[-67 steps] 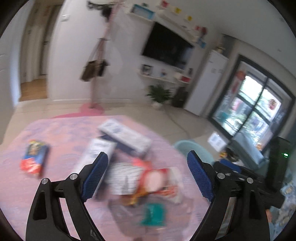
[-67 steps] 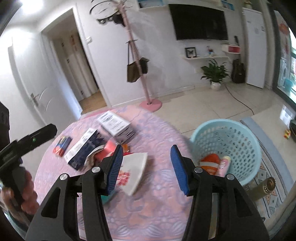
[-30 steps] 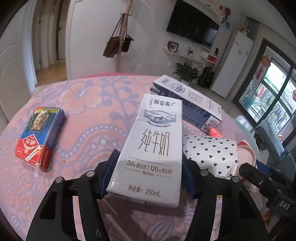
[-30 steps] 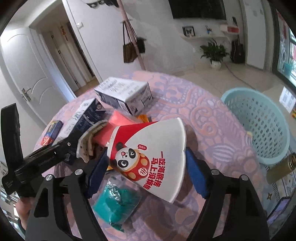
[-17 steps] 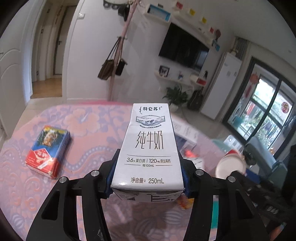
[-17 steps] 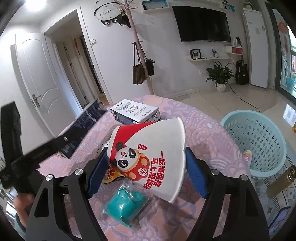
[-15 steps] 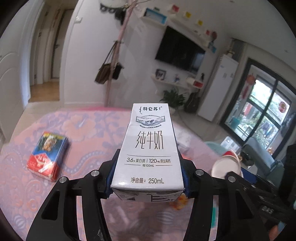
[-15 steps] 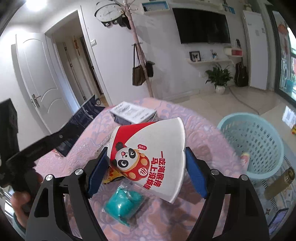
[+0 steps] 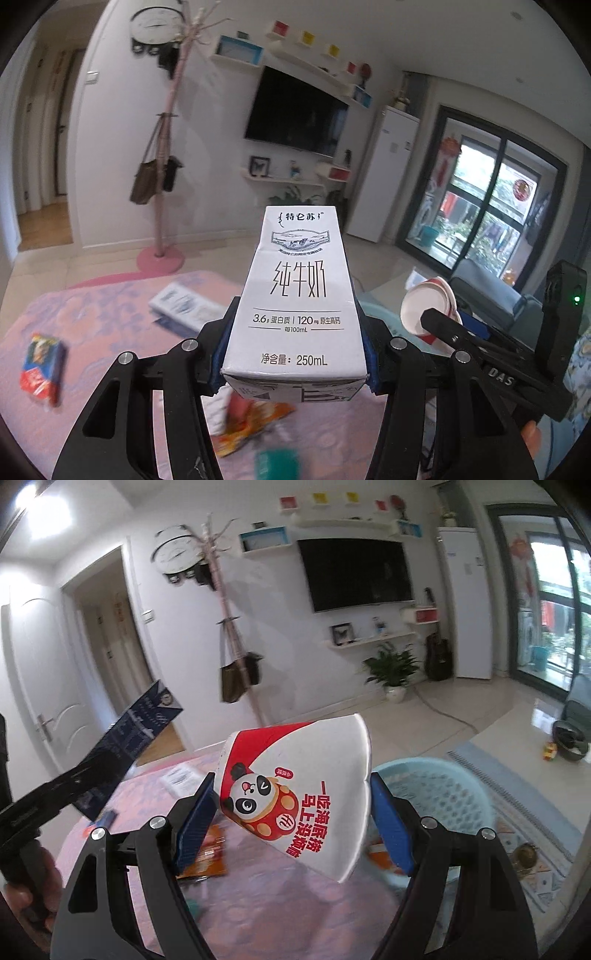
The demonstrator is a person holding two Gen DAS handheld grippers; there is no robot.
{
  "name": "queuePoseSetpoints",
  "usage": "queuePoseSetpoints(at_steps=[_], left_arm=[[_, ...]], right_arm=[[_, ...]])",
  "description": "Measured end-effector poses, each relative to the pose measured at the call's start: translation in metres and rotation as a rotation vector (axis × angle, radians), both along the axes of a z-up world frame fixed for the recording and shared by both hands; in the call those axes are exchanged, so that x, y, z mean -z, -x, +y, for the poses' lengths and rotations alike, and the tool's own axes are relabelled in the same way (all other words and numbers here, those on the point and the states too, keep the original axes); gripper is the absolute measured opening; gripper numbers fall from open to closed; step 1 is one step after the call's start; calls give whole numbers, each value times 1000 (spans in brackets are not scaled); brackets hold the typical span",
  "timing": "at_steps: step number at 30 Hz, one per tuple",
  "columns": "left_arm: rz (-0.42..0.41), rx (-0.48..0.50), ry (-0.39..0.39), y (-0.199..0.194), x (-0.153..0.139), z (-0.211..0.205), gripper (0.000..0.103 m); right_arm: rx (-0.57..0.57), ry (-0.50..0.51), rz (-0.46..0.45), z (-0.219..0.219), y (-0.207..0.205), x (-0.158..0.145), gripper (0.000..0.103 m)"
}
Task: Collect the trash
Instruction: 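Carry the carton and snack bag to the blue basket and release both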
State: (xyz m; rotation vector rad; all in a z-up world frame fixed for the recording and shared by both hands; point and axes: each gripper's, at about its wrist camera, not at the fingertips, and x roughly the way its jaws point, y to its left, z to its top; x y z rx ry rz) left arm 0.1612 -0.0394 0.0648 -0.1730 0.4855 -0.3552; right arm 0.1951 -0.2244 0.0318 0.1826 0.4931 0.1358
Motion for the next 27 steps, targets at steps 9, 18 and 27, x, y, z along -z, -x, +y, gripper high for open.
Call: queuePoseSetpoints(at_steps=[9,18,27], left_arm=[[122,68,-11,-58,10,-82,53],[239,121,-23,-106,57,-137,53],[348,167,-47,-132,98,-157,58]], right_arm=[[138,-27,66,-77,-29,20,76],[214,-61,248,-124,-68,88,76],[246,-73,397,-145,-89,137,77]])
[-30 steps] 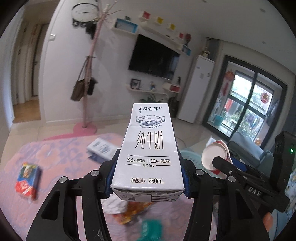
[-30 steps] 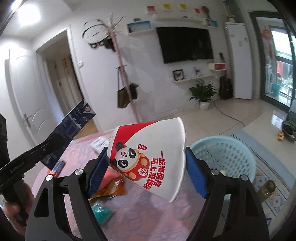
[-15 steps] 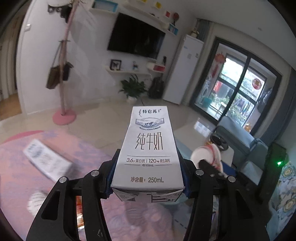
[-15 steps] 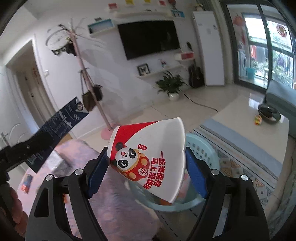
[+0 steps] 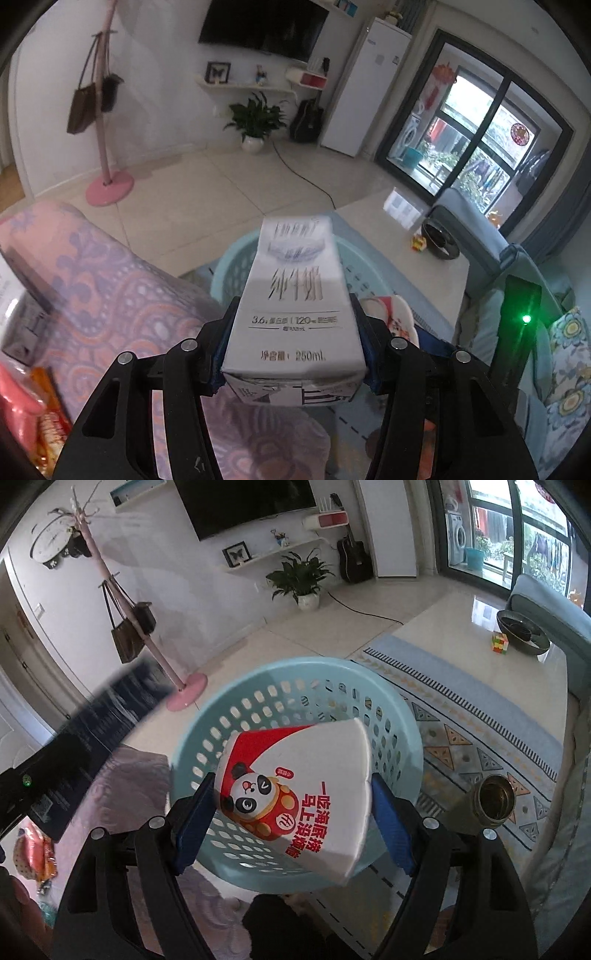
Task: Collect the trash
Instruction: 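Carry the carton and snack bag to the blue basket and release both, then return to the table and grasp the dotted paper bag with the left gripper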
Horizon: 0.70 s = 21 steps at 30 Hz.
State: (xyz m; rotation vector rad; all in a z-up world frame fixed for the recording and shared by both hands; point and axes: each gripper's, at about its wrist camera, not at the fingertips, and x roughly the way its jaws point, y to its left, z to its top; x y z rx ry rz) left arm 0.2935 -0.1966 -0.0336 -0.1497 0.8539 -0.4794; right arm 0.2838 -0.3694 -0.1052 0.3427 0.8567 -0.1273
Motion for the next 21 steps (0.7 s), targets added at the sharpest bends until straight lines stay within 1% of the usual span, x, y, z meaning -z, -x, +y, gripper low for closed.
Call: queuePoseSetpoints(at_steps=[1,5,8,12,14,15,18,20,21], left_arm=[[2,0,4,0,0,0,61],[-21,2,-3,4,-5,4,61],[-32,-8,7,11,-12,7,64],[-44,-25,58,27,-28,17,64],[-62,-30,74,35,-37,23,65],[-75,-34,85,41,-43,28,68],[-109,-43,117,56,-58,42,69],[-132,-52,125,67,-67,51,70],[-147,-61,131,74,-72,58,72]], right_arm=[[-4,2,6,0,-1,1,77],[-8,-12,6,2,-2,1,77],[5,-30,2,-1,2,-1,80],[3,-49,-8,1,11,-8,80],[-4,-54,-22,4,17,-16,80],[-8,-56,-30,7,21,-21,80],[-32,-52,-68,20,32,-41,80],[-53,-38,-98,31,39,-56,80],[-67,-34,-112,37,43,-63,80]])
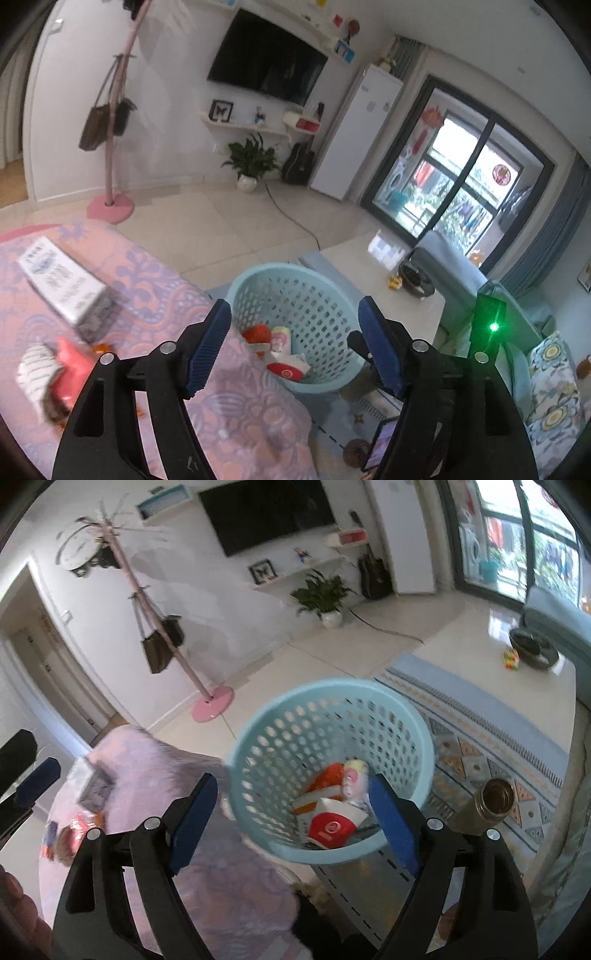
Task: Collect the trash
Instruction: 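Return to the table and grasp the dotted paper bag with the left gripper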
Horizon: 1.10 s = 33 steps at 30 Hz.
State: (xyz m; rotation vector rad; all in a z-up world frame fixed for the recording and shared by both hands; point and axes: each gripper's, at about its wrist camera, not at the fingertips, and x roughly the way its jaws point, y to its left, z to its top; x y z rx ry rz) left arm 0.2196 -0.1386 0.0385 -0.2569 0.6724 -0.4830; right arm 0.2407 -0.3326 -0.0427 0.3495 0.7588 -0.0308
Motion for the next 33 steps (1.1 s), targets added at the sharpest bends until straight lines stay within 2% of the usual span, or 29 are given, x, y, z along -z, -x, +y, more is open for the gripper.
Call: queuePoseSetpoints(at_steps=[7,12,16,20,24,27,28,33], left_arm=[[-58,-70,32,36,-20,57,76],[-77,-138,26,57,-20,109,78],[-50,-170,5,66,-6,149,79],[-2,-165,-45,67,17,165,79],[39,-180,-132,58,41,163,79],[74,-189,-216,43,58,153,75],[84,-192,-230,41,63,152,68],[110,-195,-256,28,77,149,52]], right_arm=[[-124,28,-95,60,20,-45,80],[-205,64,-117,104,26,-52,80],[-273,78,-124,136,30,-50,80],[-315,128,-149,168,37,-45,79],[-329,92,-153,174,37,-42,68],[-357,102,-141,184,33,-41,60],[-365,112,-142,187,33,-42,60],[-413,140,-144,201,31,-43,60]])
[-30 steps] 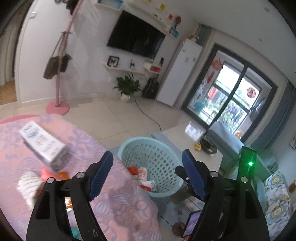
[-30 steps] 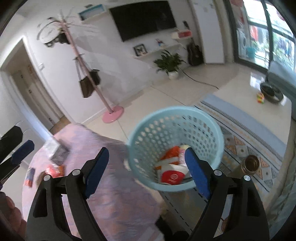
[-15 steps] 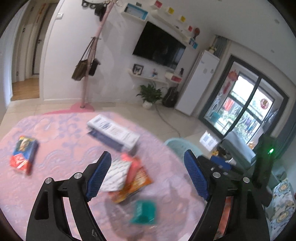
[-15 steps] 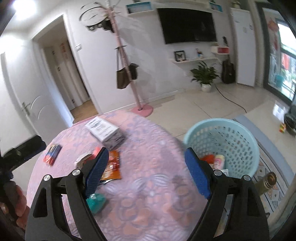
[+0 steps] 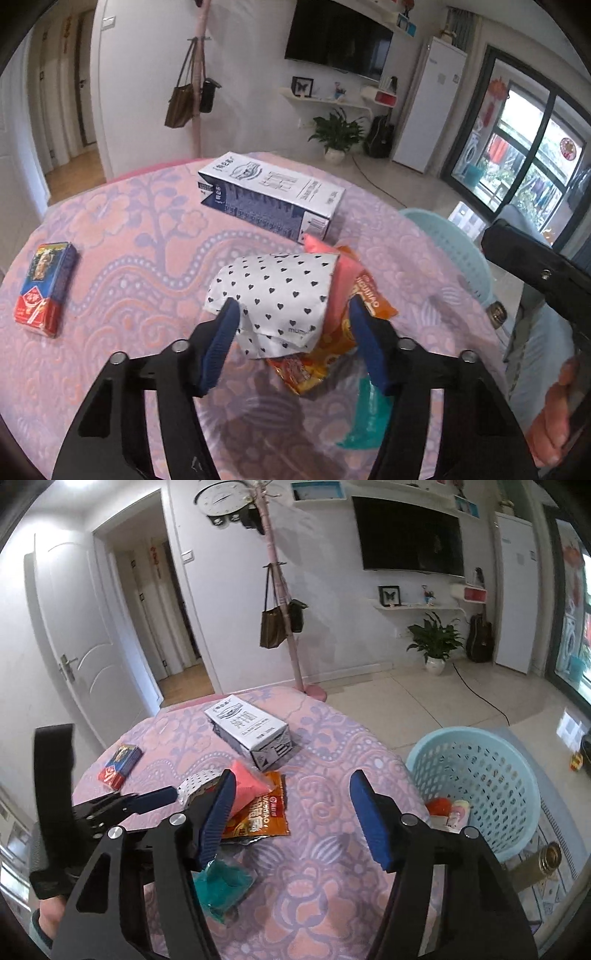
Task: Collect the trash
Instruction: 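Return to the table and grasp the dotted paper bag with the left gripper, then grasp the pink packet with the right gripper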
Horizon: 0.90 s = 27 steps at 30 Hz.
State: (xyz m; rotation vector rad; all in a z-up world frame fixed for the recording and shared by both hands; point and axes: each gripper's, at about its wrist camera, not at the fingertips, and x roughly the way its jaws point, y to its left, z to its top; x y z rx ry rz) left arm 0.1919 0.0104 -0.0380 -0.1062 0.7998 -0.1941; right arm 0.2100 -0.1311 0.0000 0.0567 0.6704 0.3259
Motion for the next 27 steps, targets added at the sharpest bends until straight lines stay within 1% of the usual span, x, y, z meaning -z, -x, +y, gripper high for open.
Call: queuePoseSetpoints(at_steps=[2,4,5,7,9,14,17,18,20,22,25,27], left_arm=[[-2,-2,23,0,1,5,46],[-7,-7,40,1,2,10,33],[-13,-7,58,3,2,15,32],[-34,-9,88,5,0,23,26],[-65,-22,109,9,-4,29,21],[-115,-109,176,16,-7,60,20],[-125,-164,215,19,-5,76,20],[-127,-191,220,21,-4,82,20],[-134,-240,204,24,-5,90,20],[-141,-263,197,26,-7,92,20],[-137,-272,214,28,-8,94,20],[-133,-273,222,29,-8,95,20]], right_arm=[[-21,7,12,5,-5,3,60],[-37,9,32,13,-11,8,60],[-44,9,41,15,-13,11,60],[-59,8,56,23,-17,15,60],[-76,7,77,32,-24,22,60],[-106,29,116,55,-34,38,60],[-126,36,143,66,-38,47,60],[-134,39,154,69,-39,50,60],[-141,42,175,75,-42,55,60],[-142,39,202,78,-47,59,60],[-143,19,256,81,-58,69,60],[-150,8,265,83,-62,69,60]])
